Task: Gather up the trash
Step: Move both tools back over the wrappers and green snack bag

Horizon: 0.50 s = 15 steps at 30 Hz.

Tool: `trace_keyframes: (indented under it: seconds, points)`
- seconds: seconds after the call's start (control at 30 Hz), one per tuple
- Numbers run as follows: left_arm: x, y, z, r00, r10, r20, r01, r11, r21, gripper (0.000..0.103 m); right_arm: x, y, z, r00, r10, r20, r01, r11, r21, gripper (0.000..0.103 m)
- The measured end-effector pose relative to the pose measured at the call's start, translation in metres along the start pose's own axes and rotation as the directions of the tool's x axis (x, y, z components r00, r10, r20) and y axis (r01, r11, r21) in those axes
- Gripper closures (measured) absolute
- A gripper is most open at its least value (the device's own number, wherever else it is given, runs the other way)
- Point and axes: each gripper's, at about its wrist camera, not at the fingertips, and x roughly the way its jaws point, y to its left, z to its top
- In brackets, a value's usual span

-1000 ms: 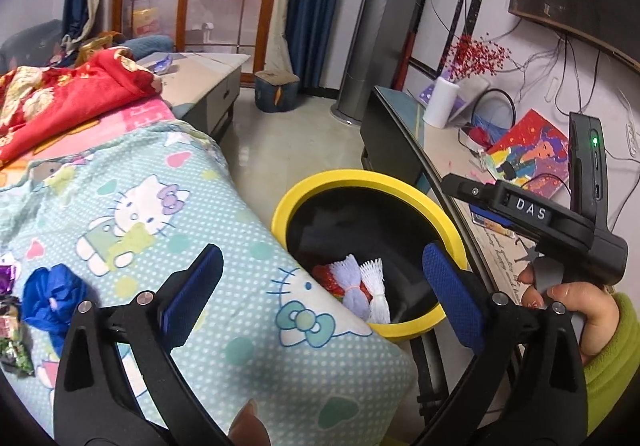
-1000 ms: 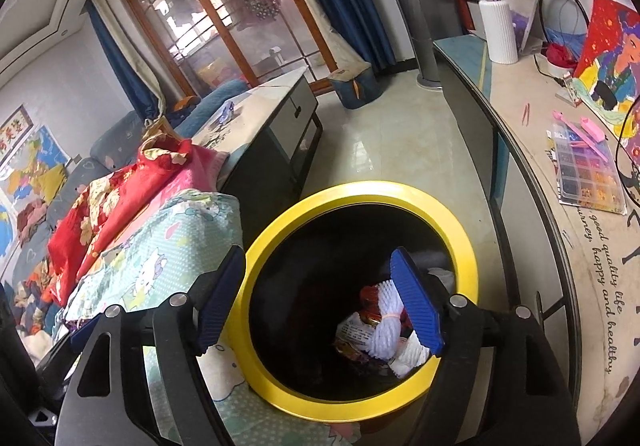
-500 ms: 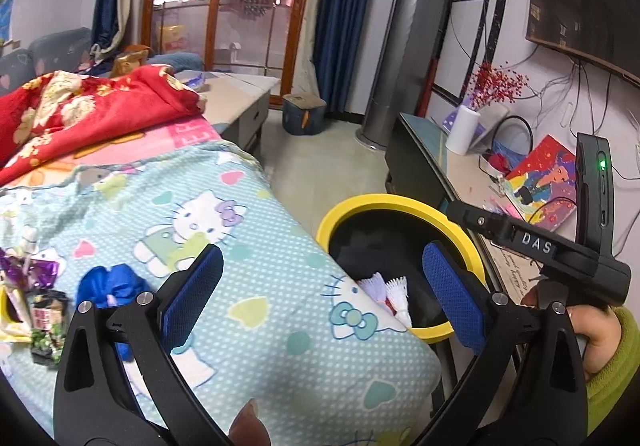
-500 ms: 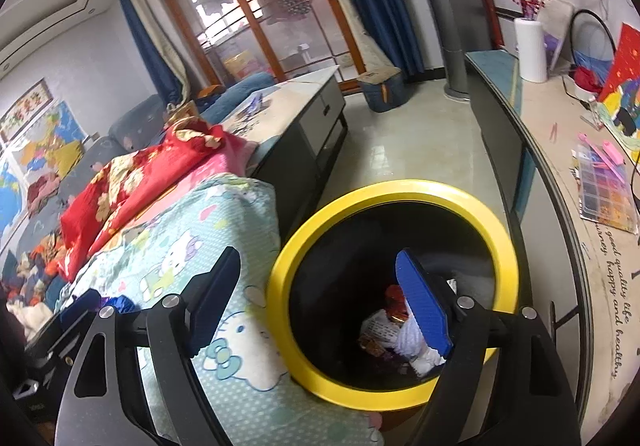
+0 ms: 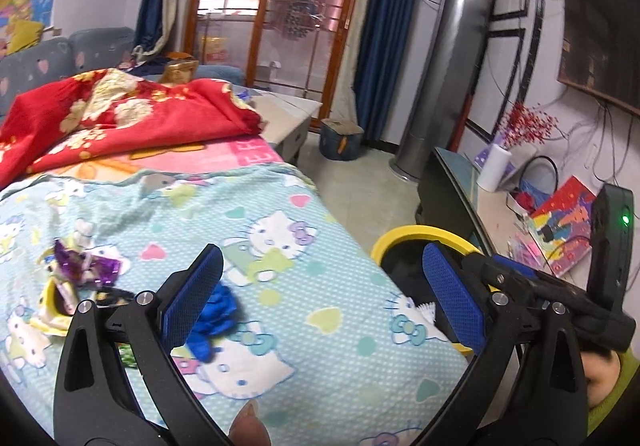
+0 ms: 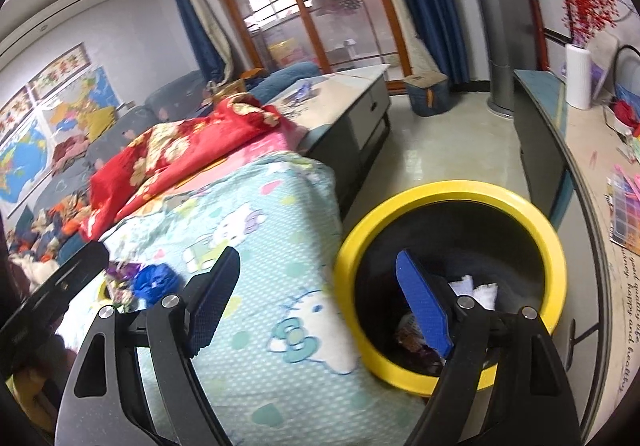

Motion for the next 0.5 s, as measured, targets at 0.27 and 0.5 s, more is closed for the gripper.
trace_keyframes:
  seconds: [0.27,0.5]
  points:
    - [-0.018,0.036,0.004,0.997,0.061,0.036,-0.059,0.996,-0.068,0.011,0.003,0.046,-0.011,0.997,0.075,-0.023,-0.077,0.992,-0.099,0.025]
    - [-0.034,0.062,0.004,0.993,0.101,0.055,-0.094,0.989,-0.111,0.011,0.007,0.084,-0.022,0.989,0.132,-0.061,-0.141,0.973,-0.182,0.025]
